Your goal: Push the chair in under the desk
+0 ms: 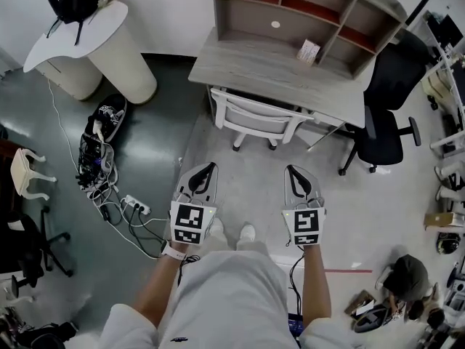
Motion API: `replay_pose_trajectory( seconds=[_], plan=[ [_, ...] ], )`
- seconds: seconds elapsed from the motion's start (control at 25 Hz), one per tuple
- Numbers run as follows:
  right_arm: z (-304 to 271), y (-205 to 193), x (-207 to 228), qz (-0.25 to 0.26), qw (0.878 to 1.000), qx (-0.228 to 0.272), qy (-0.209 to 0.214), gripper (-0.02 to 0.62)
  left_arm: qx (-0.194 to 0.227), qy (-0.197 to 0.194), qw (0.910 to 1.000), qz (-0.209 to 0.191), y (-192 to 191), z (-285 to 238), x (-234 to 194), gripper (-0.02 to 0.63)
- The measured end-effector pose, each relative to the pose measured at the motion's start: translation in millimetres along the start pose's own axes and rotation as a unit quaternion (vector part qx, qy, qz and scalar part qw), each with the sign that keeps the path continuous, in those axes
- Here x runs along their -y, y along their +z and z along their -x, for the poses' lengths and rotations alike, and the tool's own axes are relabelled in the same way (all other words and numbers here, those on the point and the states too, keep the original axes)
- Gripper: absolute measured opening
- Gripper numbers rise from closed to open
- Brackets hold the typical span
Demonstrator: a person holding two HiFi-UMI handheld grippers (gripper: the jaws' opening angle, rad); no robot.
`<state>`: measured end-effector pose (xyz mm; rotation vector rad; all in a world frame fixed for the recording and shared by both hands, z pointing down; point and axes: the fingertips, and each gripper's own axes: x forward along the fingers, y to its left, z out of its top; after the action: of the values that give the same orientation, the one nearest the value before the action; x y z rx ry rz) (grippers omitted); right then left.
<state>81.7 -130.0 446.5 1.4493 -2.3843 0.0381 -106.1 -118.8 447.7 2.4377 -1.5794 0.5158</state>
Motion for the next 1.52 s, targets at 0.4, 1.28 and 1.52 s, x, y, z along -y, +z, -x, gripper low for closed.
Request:
replay_pose_trajectory(
  seconds=[0.4, 1.28, 1.52],
  plan=[
    [49, 36, -16, -0.037, 0.998, 0.046, -0.022, 0.008, 0.053, -0.004, 0.9984, 0.018, 28, 54, 25, 0.006],
    [83, 40, -51, -0.050, 0.995, 0.088, -0.008, 0.008, 0.071, -0.013, 0.9965, 0.043, 31, 80, 36, 0.006],
    [84, 40, -52, -0.049, 0.995, 0.091, 0.001, 0.008, 0.071, -0.012, 0.9965, 0.042, 32, 81, 41, 0.006]
  ],
)
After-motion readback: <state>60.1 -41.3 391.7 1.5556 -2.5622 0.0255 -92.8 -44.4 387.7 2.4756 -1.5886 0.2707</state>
